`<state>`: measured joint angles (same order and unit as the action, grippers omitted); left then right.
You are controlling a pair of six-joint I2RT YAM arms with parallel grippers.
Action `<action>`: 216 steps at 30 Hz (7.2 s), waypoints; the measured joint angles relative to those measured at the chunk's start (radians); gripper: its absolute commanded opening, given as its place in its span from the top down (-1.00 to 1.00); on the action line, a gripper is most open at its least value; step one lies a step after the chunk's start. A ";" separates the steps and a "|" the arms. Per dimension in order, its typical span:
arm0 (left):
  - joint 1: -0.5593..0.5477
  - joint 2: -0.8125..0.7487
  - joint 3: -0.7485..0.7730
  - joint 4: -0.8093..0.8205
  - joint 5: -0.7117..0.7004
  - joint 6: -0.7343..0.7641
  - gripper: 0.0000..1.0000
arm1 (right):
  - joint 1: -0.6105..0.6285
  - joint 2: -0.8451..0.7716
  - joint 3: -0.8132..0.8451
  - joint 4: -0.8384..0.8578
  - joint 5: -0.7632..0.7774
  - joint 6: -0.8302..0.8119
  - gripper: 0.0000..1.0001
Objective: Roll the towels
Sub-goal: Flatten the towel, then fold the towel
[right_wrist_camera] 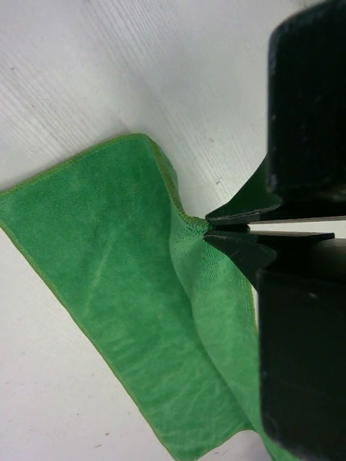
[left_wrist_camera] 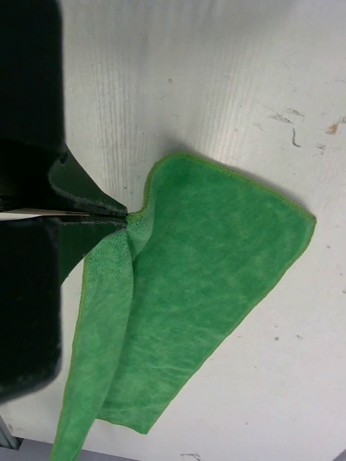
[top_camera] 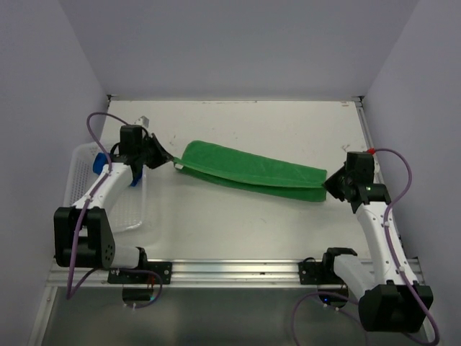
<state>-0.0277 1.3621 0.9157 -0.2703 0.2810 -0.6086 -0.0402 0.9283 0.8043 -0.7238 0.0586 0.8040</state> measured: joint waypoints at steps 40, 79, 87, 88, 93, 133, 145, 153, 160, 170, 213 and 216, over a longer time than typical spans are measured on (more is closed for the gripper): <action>-0.004 0.285 0.179 0.005 0.032 -0.019 1.00 | -0.003 -0.011 -0.145 0.009 0.046 0.045 1.00; -0.062 0.481 0.391 -0.016 -0.003 -0.016 1.00 | -0.072 0.305 -0.051 0.209 0.061 0.053 1.00; -0.073 0.532 0.414 -0.023 -0.031 -0.015 1.00 | -0.072 0.356 -0.039 0.238 0.055 0.053 1.00; -0.073 0.538 0.417 -0.025 -0.034 -0.015 1.00 | -0.073 0.362 -0.037 0.241 0.055 0.053 1.00; -0.073 0.571 0.445 -0.036 -0.044 -0.015 1.00 | -0.082 0.393 -0.034 0.254 0.055 0.053 1.00; -0.080 0.745 0.643 -0.080 -0.050 0.001 0.40 | -0.118 0.607 0.095 0.322 0.021 0.069 0.12; -0.081 0.753 0.687 -0.082 -0.046 0.001 0.39 | -0.119 0.636 0.153 0.325 0.002 0.055 0.04; -0.082 0.753 0.685 -0.084 -0.047 0.004 0.39 | -0.119 0.636 0.139 0.323 -0.018 0.052 0.21; -0.087 0.753 0.674 -0.084 -0.046 0.004 0.43 | -0.120 0.636 0.108 0.323 -0.033 0.052 0.47; -0.093 0.755 0.674 -0.083 -0.046 0.016 0.53 | -0.120 0.618 0.087 0.312 -0.037 0.045 0.43; -0.098 0.695 0.623 -0.119 -0.105 0.052 0.32 | -0.120 0.514 0.063 0.238 -0.046 -0.023 0.18; -0.098 0.694 0.602 -0.116 -0.101 0.052 0.32 | -0.120 0.514 0.061 0.238 -0.046 -0.025 0.18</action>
<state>-0.1257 2.0563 1.5173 -0.3862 0.1795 -0.5568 -0.1600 1.4425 0.8658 -0.4854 0.0124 0.7792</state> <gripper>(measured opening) 0.337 0.408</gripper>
